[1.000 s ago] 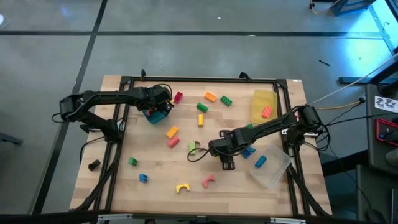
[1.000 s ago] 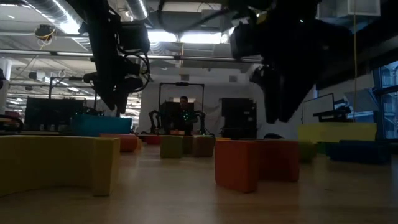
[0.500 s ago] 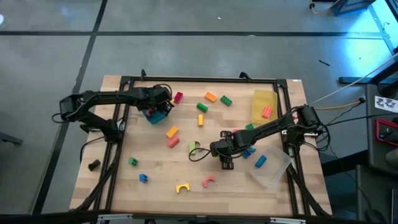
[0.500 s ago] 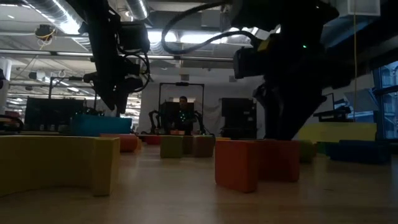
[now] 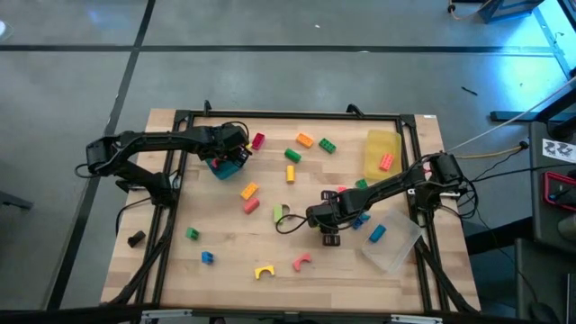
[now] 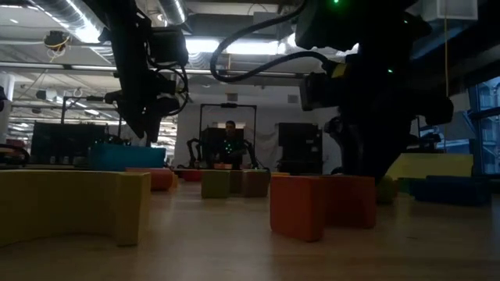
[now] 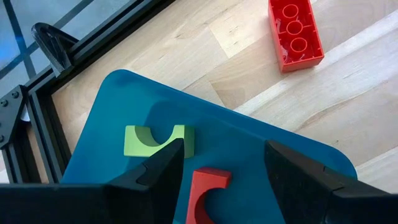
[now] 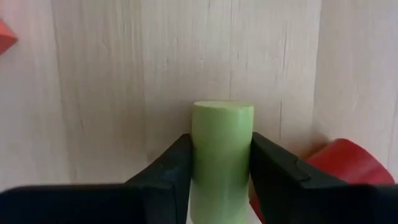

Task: Sort blocks by size
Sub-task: Put the light green cylindrical block into the transparent bin

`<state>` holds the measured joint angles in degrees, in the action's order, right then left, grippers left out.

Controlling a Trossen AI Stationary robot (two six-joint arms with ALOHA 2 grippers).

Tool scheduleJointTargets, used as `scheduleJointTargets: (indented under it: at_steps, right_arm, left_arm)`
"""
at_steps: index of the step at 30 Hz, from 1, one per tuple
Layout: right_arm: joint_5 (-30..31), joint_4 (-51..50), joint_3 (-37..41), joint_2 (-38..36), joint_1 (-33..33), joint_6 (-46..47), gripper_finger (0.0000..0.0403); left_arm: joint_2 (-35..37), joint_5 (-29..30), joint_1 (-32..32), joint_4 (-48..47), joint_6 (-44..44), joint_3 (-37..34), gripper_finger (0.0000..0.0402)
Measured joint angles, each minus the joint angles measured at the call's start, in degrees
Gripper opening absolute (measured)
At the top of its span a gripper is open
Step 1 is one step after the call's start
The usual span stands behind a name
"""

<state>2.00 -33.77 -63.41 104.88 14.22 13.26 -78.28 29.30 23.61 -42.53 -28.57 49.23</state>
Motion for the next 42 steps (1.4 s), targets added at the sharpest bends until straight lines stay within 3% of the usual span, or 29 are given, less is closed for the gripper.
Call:
scheduleJointTargets:
  at_steps: [5,15,28,33,42]
  right_arm:
    - [-0.1,-7.8,-4.1,0.0,0.0,0.0,0.0131]
    - [-0.4,-34.9,-16.4,-0.2,3.1,1.2,0.0133]
    - [-1.1,-49.9,-13.7,-4.4,14.2,12.8,0.0134]
    - [-3.5,-50.0,-8.7,-6.4,19.6,21.7,0.014]
    - [-3.7,-48.9,-2.2,-6.4,25.7,24.3,0.0179]
  left_arm:
    - [0.0,0.0,0.0,0.0,0.0,0.0,0.0205]
    - [0.0,0.0,0.0,0.0,0.0,0.0,0.0205]
    - [0.0,0.0,0.0,0.1,-0.2,0.0,0.0205]
    - [0.0,-0.1,0.0,0.2,-0.1,0.0,0.0205]
    - [0.0,-0.2,0.0,0.4,0.0,0.0,0.0205]
